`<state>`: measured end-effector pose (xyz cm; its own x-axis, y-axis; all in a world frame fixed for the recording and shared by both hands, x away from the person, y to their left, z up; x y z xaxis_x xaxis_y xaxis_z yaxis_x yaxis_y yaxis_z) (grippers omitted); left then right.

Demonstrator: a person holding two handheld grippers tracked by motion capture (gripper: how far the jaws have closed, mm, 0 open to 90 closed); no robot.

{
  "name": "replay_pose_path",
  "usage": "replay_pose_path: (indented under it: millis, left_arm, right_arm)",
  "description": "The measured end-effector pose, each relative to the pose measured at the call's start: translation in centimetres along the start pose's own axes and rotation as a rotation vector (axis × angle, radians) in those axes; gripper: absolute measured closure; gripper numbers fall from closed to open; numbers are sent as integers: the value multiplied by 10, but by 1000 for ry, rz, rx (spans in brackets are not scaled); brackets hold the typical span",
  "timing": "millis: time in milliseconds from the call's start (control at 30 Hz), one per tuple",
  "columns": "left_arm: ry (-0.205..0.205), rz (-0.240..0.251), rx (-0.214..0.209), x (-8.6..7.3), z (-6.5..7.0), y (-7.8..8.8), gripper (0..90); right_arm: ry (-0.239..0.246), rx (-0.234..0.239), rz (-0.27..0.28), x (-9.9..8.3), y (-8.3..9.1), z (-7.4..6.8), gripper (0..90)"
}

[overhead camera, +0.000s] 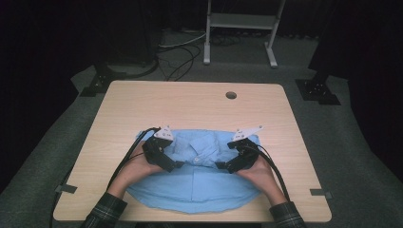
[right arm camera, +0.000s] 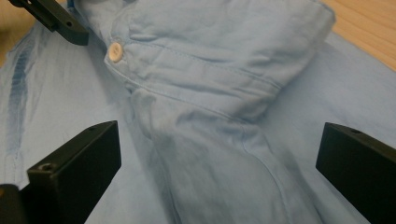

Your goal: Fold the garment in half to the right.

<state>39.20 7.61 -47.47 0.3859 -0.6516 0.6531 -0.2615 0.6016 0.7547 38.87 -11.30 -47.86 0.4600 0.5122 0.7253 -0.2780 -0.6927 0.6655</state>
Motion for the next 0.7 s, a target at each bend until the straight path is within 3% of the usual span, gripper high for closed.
replay_pose_path:
  millis: [233,367,533,700]
  left_arm:
    - [7,-33,-20,-1,-5,-9,0]
    - [12,-83,-38,-9,-6,-17,0]
    - [-14,-83,-41,-6,-1,-21,0]
    - [-36,-54,-36,0,5,-14,0]
  right_arm:
    - [21,33,-40,2,-21,-4,0]
    - [17,34,-47,0,-25,-3,0]
    - [18,48,-43,1,-27,-6,0]
    - [29,66,-30,4,-26,-13,0]
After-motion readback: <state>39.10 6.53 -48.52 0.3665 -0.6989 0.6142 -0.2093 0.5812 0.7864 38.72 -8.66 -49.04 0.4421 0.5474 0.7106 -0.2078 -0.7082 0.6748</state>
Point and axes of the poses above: each handheld gripper's, and its own axes: y roughly backward along the jaws, x roughly out of its top, z roughly to its right, the point moved 9 cm from there along -y, roughly forward along the jaws, and after that the axes turned 2 degrees about -z, right-handed, at the moved point
